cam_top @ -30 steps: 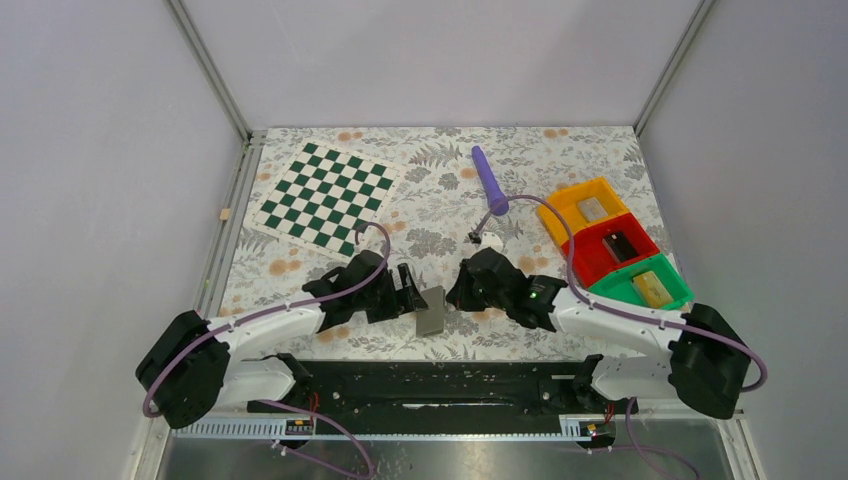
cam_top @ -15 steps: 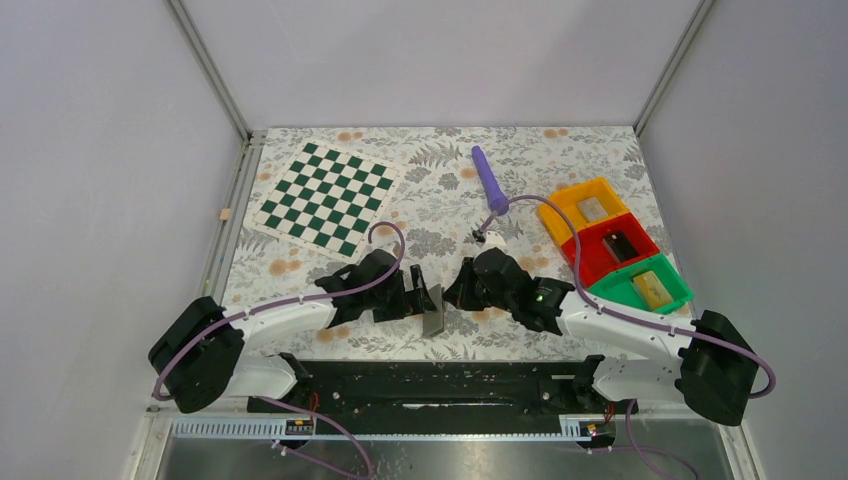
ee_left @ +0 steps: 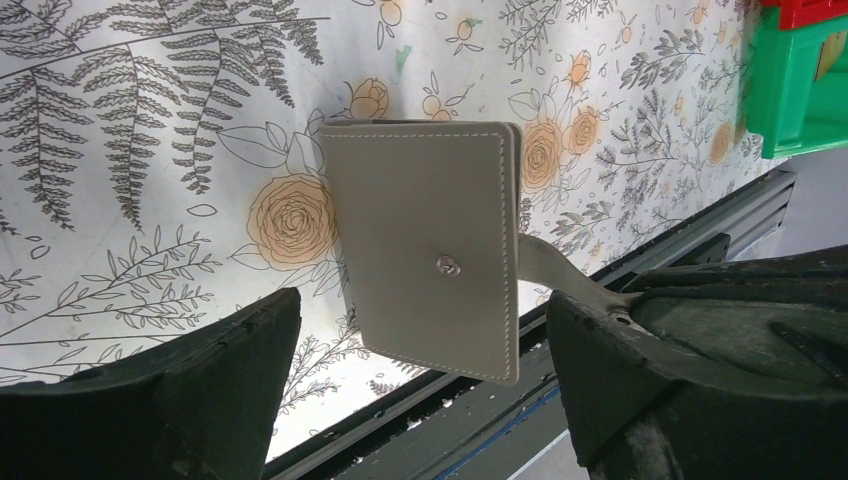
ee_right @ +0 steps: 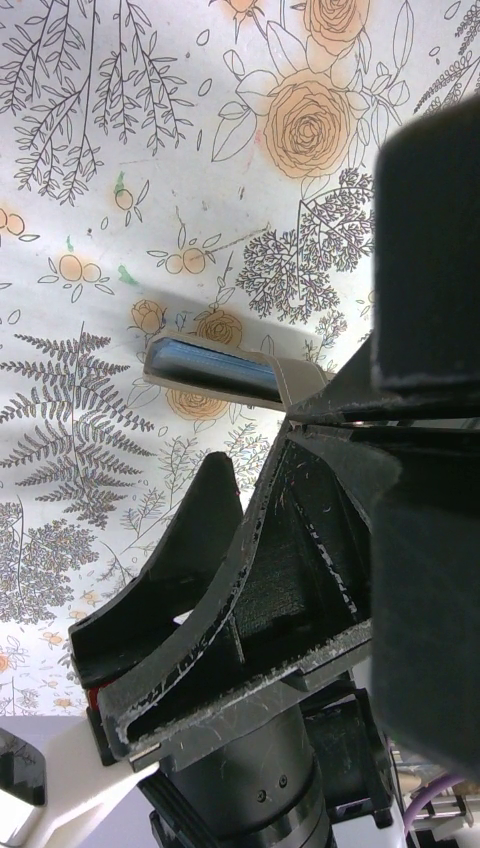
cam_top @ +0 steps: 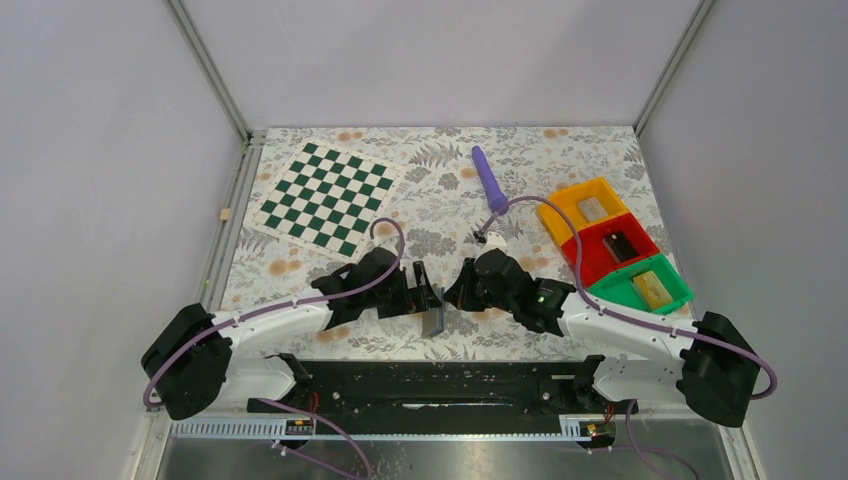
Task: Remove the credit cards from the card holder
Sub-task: Open the card holder at the center of the board.
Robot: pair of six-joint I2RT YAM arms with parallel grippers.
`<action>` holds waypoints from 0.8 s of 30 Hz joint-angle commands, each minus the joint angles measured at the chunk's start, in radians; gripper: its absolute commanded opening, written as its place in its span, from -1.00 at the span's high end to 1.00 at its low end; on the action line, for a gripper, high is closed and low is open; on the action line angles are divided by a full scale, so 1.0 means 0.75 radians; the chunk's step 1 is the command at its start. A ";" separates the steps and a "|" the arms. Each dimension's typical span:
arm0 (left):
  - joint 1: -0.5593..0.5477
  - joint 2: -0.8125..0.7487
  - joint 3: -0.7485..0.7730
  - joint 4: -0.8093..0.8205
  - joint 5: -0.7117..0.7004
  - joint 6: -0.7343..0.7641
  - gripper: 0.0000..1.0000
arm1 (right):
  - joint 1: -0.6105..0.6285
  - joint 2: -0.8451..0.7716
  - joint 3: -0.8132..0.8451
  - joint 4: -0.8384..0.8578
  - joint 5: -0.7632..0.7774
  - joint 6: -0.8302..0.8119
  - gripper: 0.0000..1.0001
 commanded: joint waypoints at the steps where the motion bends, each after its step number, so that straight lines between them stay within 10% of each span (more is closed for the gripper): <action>1: -0.012 0.006 0.066 0.035 -0.028 0.004 -0.83 | -0.004 -0.035 -0.001 0.018 0.007 0.009 1.00; 24: -0.016 -0.002 0.145 -0.295 -0.304 0.076 -0.41 | -0.027 -0.080 -0.061 -0.014 0.063 -0.046 1.00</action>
